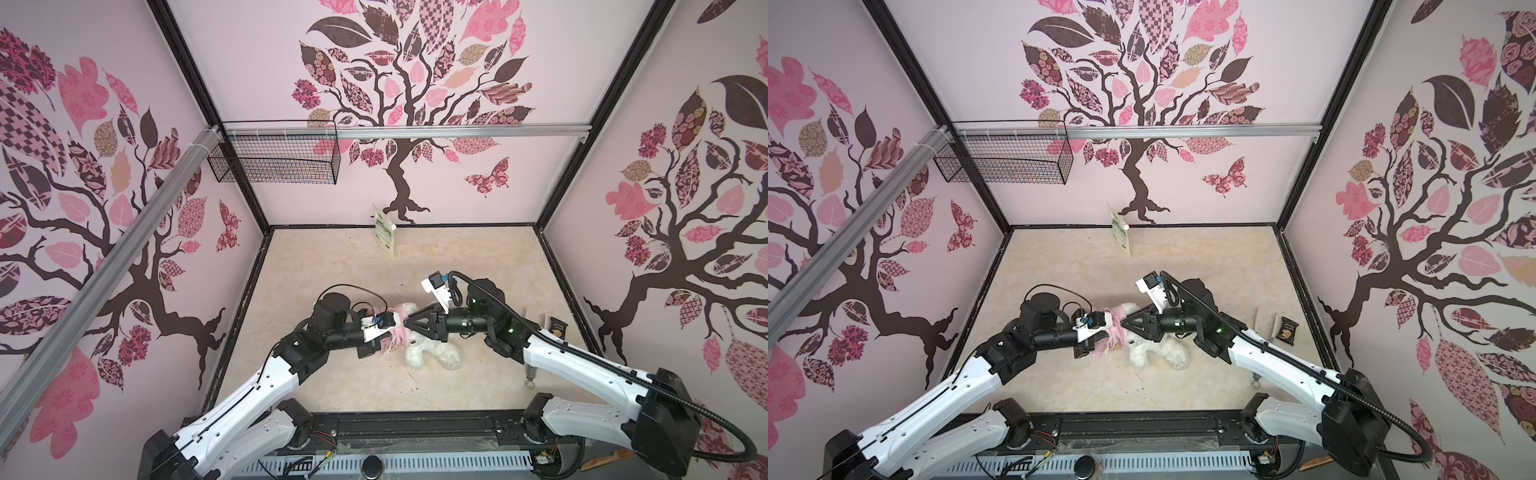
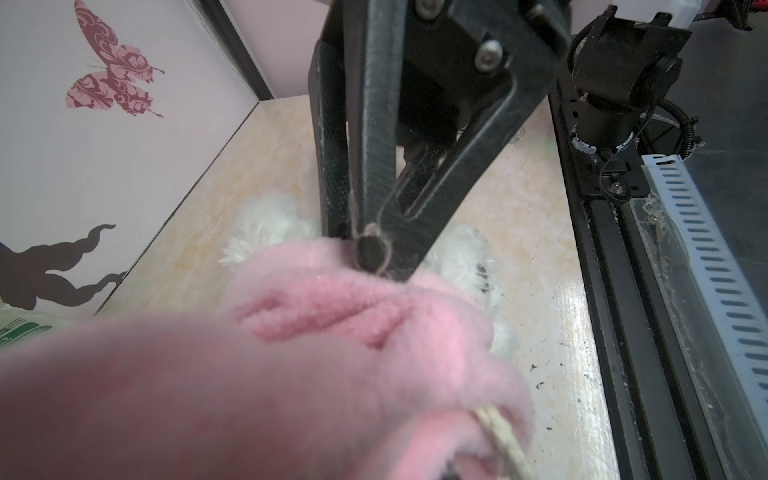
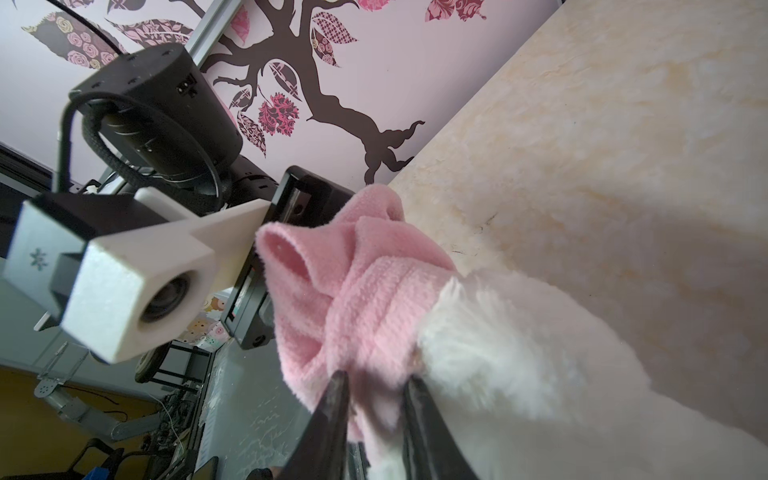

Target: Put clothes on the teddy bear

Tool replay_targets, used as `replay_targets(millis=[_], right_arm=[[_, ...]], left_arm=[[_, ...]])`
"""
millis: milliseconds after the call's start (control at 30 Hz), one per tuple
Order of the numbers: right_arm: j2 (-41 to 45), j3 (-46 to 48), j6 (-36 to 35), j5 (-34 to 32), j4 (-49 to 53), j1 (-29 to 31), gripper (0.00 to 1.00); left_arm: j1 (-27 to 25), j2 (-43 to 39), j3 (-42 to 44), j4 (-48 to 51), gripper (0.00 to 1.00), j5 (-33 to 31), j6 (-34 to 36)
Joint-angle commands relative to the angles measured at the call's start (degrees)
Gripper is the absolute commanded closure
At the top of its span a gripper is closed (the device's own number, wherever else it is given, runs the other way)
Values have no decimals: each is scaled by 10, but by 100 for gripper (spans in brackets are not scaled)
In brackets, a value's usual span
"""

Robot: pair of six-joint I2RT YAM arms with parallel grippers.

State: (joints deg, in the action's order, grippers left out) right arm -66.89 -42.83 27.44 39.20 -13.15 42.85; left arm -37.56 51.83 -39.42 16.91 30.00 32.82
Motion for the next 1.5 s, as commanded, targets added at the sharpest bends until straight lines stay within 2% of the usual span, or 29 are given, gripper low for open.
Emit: replay_targets(millis=[0, 133, 233, 400, 500, 600, 767, 833, 933, 1033, 1133, 1267, 1367, 1467], right_arm=[[-11, -34, 11, -12, -16, 5, 86], [25, -19, 18, -91, 15, -20, 99], [68, 31, 70, -125, 1, -76, 100], [107, 126, 179, -114, -70, -169, 100], [120, 159, 200, -116, -83, -192, 100], [122, 180, 191, -124, -69, -191, 100], [133, 234, 161, -172, -43, -191, 100], [126, 239, 157, -166, -56, -191, 100], [87, 203, 141, -122, -78, -164, 100], [45, 133, 72, -128, -35, -88, 100], [13, 90, 46, -78, -18, -74, 92], [49, 79, 16, -83, -5, -74, 77], [97, 96, 4, -105, -23, -69, 71], [135, 133, -14, -150, -55, -32, 67]], left_arm=[[-8, -8, -8, -12, 100, 14, 12], [-9, -23, -1, -7, 100, 5, 22], [-9, -39, 8, -9, 100, 7, 27], [-9, -61, 21, -18, 100, 25, 27], [-9, -79, 33, -43, 100, 19, 6], [-9, -94, 38, -84, 100, -24, -51], [-9, -108, 29, -138, 100, -139, -173], [-9, -104, 25, -138, 100, -183, -223], [-9, -85, 31, -137, 100, -185, -291], [-9, -66, 35, -141, 100, -186, -368], [-9, -58, 35, -145, 100, -188, -431], [-9, -52, 37, -134, 100, -182, -478], [-9, -51, 42, -131, 100, -188, -529], [-9, -41, 37, -123, 100, -187, -591]])
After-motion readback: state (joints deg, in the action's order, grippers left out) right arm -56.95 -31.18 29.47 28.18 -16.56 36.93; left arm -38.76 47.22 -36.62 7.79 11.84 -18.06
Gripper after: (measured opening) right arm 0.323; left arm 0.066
